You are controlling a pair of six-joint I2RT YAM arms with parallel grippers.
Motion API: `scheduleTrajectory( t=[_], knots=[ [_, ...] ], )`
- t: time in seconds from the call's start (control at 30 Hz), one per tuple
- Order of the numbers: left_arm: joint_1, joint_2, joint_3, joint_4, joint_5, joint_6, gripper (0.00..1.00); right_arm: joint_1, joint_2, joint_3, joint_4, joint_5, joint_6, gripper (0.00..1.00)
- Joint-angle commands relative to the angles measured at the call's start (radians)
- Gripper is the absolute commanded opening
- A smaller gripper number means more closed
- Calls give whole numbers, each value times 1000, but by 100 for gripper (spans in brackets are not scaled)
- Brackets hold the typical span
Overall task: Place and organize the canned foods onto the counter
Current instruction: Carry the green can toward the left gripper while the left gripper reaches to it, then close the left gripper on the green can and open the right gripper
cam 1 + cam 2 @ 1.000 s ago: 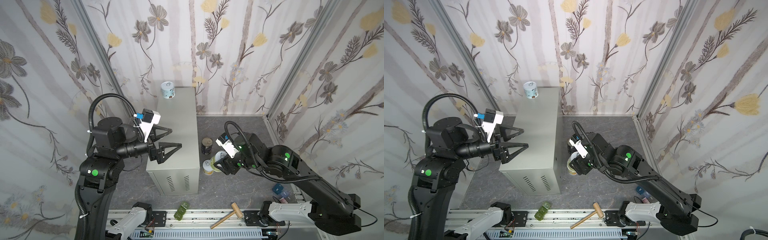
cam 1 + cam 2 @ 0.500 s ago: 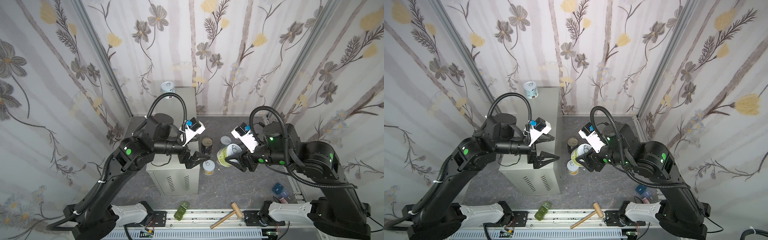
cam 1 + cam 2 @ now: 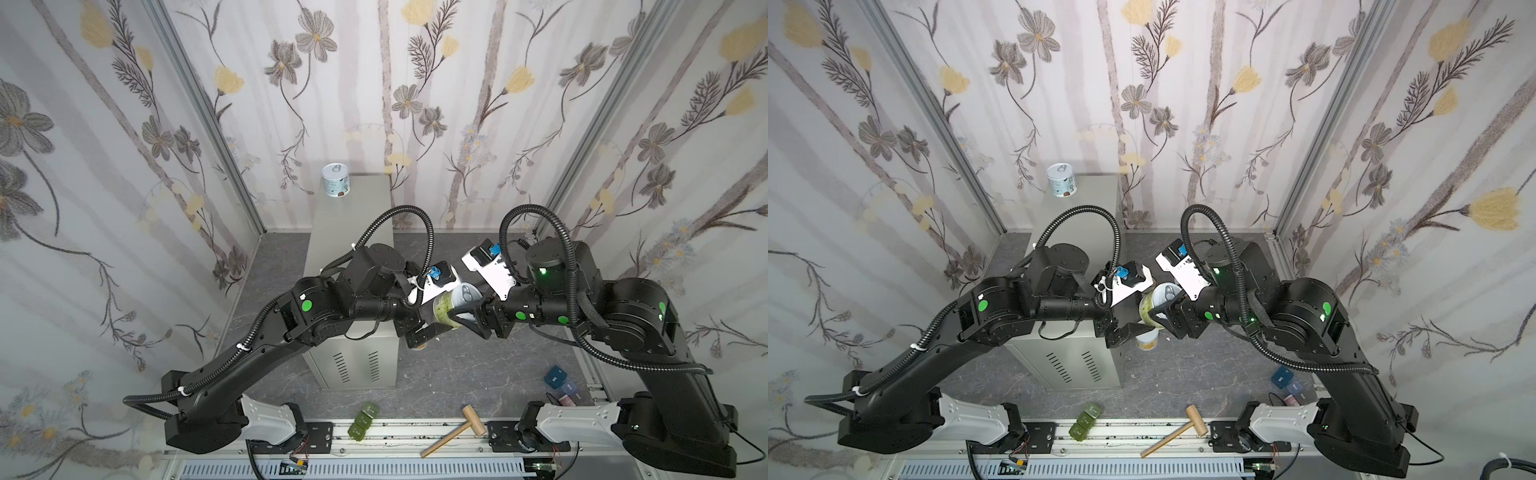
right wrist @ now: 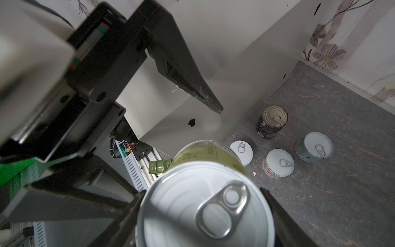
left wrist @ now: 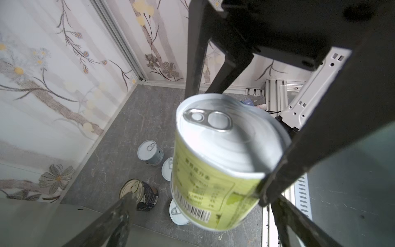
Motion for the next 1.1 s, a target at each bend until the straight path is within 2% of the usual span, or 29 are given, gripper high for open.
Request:
scheduleTrajectory(
  t=[0.0,0.2,0.6,0.87,1.07],
  knots=[
    [-23,8,-7,91,-65,39,100,-3,2,7,71,-7,13,63],
    [-42,25,-27,158,-100,43,100,-6,-1,7,104,-7,49,63],
    [-72,0,-162,435,-203,47,95,-5,-22,-46,160,29,118,62],
    [-74,11,-170,468,-224,58,87,-5,-38,-81,185,46,145,62],
    [-75,1,-198,541,-245,51,85,-5,-45,-88,190,58,158,62]
  ],
)
